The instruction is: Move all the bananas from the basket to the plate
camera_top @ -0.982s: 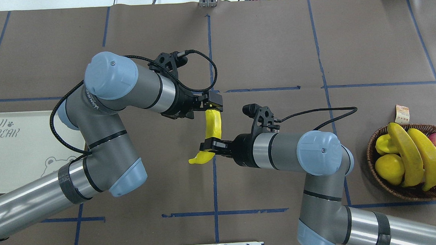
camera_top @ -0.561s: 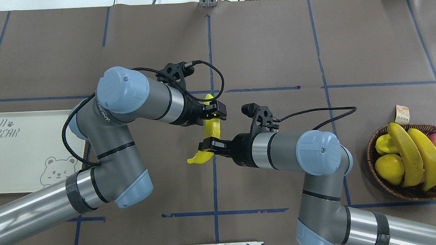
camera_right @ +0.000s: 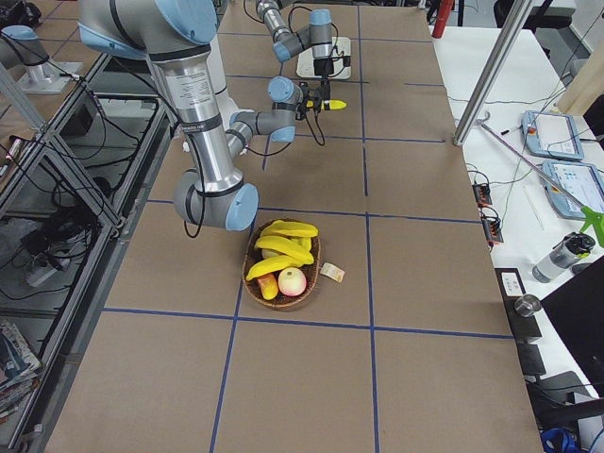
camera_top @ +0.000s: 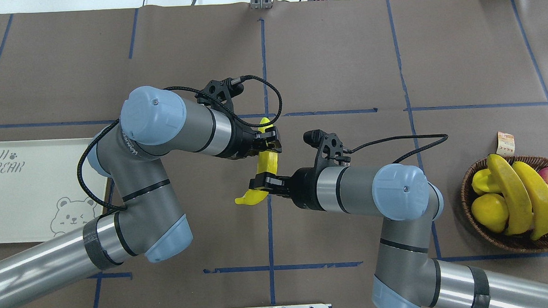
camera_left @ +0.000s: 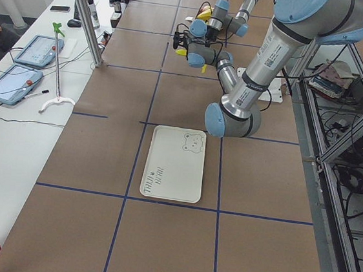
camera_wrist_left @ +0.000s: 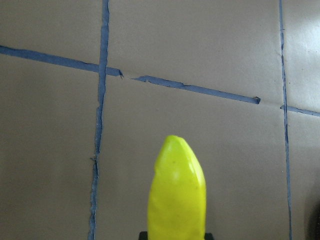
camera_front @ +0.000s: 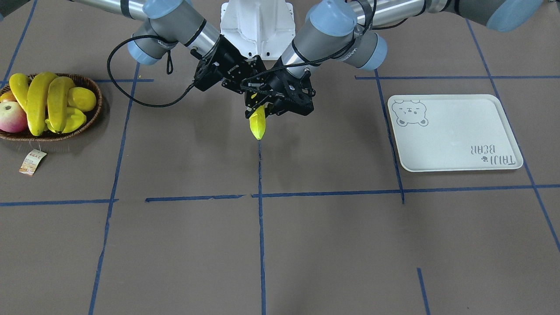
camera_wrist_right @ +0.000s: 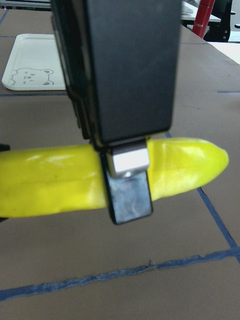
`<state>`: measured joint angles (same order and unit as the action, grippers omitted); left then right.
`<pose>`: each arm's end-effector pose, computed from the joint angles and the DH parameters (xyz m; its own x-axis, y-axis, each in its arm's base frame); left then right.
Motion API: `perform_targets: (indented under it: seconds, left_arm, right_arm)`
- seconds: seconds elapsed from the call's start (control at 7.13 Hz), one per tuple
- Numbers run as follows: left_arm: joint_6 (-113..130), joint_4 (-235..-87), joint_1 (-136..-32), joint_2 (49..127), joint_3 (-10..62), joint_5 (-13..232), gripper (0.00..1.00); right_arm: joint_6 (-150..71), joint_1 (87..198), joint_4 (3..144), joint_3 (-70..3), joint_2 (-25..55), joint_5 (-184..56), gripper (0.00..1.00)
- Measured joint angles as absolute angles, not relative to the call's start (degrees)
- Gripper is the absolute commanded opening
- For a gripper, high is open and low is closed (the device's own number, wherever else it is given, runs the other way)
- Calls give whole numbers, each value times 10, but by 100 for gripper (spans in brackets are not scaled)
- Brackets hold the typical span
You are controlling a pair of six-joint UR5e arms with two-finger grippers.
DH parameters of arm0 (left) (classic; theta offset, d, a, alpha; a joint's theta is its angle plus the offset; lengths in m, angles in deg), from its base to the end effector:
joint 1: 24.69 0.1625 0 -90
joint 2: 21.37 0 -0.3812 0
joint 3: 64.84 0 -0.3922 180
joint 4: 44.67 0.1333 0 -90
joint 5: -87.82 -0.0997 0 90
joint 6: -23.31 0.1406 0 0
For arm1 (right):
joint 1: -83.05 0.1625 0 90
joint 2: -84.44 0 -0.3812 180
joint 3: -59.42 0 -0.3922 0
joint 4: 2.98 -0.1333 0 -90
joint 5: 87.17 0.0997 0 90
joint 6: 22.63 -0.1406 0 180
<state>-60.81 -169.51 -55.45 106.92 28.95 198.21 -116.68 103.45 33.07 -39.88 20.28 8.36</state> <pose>0.5397 -0.4193 0.1316 0.2127 -0.0148 -0.9770 0.1669 0.9857 0.0214 -0.5472 -0.3313 0.1824 -0.0033 0.0738 0.9973 -0.2570 0.9637 -0.0721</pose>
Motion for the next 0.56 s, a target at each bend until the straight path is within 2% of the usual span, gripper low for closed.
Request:
perform_targets:
  seconds: [0.14, 0.56]
  left_arm:
    - [-609, -1696, -555, 1069, 290, 1982, 1]
    - [-615, -1696, -557, 1067, 292, 1982, 0]
  right_arm:
    - [-1166, 1035, 331, -399, 203, 84, 99]
    - [-1163, 1039, 335, -402, 204, 81, 100]
